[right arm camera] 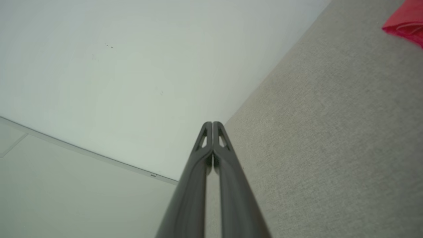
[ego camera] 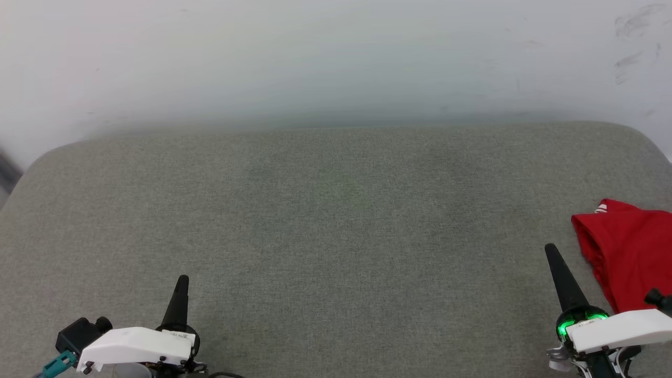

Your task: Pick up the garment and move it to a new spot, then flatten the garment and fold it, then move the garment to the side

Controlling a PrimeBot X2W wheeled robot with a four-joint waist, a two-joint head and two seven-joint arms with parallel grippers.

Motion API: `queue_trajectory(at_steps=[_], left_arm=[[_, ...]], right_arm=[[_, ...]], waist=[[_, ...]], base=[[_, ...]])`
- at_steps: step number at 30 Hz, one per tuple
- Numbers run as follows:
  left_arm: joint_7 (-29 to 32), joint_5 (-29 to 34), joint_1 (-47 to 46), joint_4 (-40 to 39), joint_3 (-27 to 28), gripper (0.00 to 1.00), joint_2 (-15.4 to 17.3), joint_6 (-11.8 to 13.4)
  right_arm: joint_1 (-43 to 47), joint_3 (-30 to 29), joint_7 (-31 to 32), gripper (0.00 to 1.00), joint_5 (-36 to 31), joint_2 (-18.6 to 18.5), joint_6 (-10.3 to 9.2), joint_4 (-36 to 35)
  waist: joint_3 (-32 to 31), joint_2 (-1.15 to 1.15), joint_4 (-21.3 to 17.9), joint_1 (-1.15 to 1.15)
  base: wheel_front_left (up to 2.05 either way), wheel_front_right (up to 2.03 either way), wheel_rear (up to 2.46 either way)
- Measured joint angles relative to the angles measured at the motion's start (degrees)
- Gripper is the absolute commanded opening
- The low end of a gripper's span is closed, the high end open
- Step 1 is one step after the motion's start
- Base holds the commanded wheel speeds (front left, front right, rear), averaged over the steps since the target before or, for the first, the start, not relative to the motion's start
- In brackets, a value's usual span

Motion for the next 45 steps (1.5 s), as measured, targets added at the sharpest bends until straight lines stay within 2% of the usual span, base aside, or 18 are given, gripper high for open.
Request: queue_trajectory(at_steps=[45], left_arm=[[5.7,-19.4,-3.2,1.0,4.2,0.0,-2.5,-3.4]], right_arm=[[-3.6,-1.7,1.0,0.0,22.4,0.0,0.0,6.2]], waist=[[0.4,0.0,1.3,0.0]], base=[[0.0,0.0,0.0]])
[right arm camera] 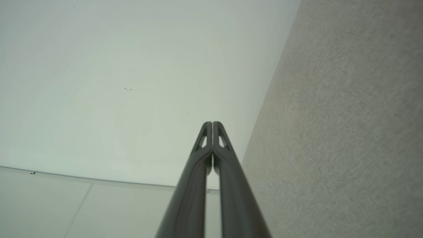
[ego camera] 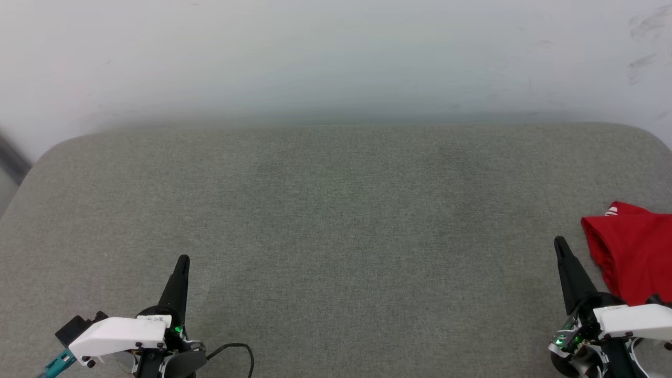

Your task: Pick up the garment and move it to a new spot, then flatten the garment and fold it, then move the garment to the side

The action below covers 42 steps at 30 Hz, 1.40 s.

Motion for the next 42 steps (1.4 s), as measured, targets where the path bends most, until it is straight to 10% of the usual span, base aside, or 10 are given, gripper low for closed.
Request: queue_trajectory(at_steps=[42], left_arm=[[1.7,-5.7,-1.1,0.4,1.2,0.0,-0.7,-0.9]], right_arm=[[-1.2,-1.1,0.7,0.0,6.4,0.5,0.0,1.9]], waist=[[0.2,0.0,0.5,0.0]], base=[[0.0,0.0,0.0]])
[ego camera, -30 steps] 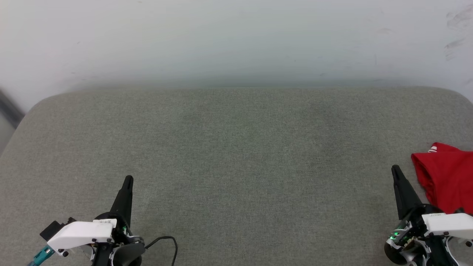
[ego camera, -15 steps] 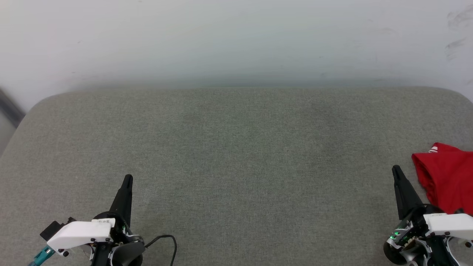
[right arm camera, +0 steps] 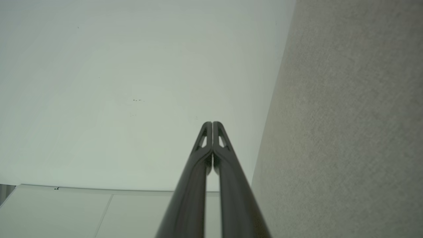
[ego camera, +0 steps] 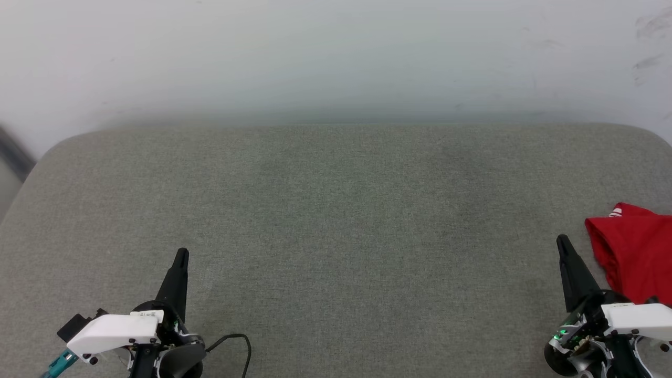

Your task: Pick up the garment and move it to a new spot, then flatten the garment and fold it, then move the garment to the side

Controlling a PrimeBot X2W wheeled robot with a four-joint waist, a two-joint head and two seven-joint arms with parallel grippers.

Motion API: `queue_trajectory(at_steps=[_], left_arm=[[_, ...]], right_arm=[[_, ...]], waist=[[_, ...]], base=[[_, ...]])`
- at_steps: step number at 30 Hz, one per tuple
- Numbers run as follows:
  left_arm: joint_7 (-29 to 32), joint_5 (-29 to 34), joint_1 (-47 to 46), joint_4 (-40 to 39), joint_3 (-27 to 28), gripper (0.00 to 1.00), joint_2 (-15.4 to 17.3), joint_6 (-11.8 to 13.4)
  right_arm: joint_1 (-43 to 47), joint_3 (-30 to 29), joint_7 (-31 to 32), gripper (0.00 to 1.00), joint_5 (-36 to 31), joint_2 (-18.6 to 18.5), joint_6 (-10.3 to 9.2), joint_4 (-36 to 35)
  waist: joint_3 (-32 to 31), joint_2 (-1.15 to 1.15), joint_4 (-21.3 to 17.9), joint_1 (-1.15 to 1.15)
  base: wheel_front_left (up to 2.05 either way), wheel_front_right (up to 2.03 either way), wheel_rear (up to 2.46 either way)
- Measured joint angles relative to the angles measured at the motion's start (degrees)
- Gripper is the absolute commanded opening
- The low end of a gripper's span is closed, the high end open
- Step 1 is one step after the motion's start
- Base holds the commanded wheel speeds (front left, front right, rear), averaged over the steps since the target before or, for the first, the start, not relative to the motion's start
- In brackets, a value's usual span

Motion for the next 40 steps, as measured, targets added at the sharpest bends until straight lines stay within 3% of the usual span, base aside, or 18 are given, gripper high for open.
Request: queue_trajectory(at_steps=[40], left_arm=[[0.0,0.0,0.0,0.0,0.0,0.0,0.0,-0.1]], right_arm=[[-0.1,-0.6,0.5,0.0,-0.5,0.4,0.0,0.0]], waist=[[0.0,0.0,0.0,0.0]], base=[[0.0,0.0,0.0]])
